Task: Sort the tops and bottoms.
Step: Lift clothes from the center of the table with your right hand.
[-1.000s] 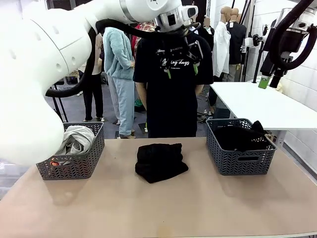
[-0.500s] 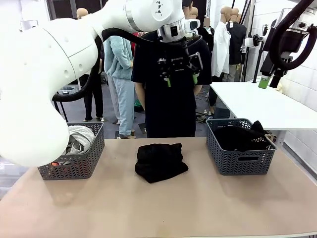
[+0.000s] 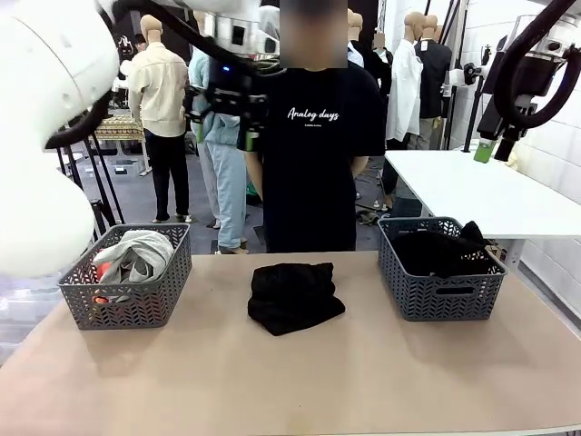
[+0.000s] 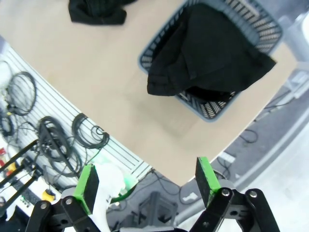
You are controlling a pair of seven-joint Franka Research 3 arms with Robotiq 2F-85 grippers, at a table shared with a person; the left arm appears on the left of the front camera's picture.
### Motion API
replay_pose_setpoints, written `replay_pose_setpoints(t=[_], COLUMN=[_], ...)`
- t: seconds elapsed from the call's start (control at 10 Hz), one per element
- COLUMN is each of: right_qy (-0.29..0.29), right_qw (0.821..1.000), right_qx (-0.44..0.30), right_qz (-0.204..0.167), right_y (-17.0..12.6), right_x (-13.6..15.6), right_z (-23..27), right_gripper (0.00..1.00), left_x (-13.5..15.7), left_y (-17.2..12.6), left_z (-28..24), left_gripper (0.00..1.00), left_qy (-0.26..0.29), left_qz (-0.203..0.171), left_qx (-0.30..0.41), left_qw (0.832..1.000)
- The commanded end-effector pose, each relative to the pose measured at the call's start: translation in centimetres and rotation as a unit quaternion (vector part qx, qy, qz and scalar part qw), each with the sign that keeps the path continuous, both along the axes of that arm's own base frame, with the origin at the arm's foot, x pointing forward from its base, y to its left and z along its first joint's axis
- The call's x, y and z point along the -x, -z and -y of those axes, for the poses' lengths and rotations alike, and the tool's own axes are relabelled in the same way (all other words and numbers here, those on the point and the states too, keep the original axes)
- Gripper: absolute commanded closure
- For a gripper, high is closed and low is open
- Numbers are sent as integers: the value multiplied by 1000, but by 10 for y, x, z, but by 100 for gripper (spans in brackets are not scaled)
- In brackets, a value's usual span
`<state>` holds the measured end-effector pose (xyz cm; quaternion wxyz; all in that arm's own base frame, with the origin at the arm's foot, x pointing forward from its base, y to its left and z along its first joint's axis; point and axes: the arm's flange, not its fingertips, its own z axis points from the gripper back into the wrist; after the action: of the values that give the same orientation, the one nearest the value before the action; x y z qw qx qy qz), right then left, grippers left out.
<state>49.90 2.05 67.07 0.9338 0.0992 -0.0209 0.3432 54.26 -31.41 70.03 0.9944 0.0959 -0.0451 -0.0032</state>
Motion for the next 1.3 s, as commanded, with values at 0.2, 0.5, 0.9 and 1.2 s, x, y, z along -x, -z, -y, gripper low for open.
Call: replay_pose_setpoints(t=[0.2, 0.5, 0.9, 1.2], right_qy=[1, 1, 1, 1], right_qw=[1000, 1000, 1000, 1000], right_qx=[3, 3, 3, 3], right_qz=[-3, -3, -3, -3], right_y=[0, 0, 0, 0], right_x=[2, 2, 2, 2], right_z=[-1, -1, -1, -1], right_gripper=[0, 0, 0, 0], left_x=[0, 3, 44, 96], left_y=[0, 1, 90, 116], left_z=[0, -4, -129, -195], left_gripper=[0, 0, 0, 0], left_qy=[0, -3, -59, -121], left_qz=[0, -4, 46, 12], left_qx=[0, -17, -23, 123], left_qw=[1000, 1000, 997, 985])
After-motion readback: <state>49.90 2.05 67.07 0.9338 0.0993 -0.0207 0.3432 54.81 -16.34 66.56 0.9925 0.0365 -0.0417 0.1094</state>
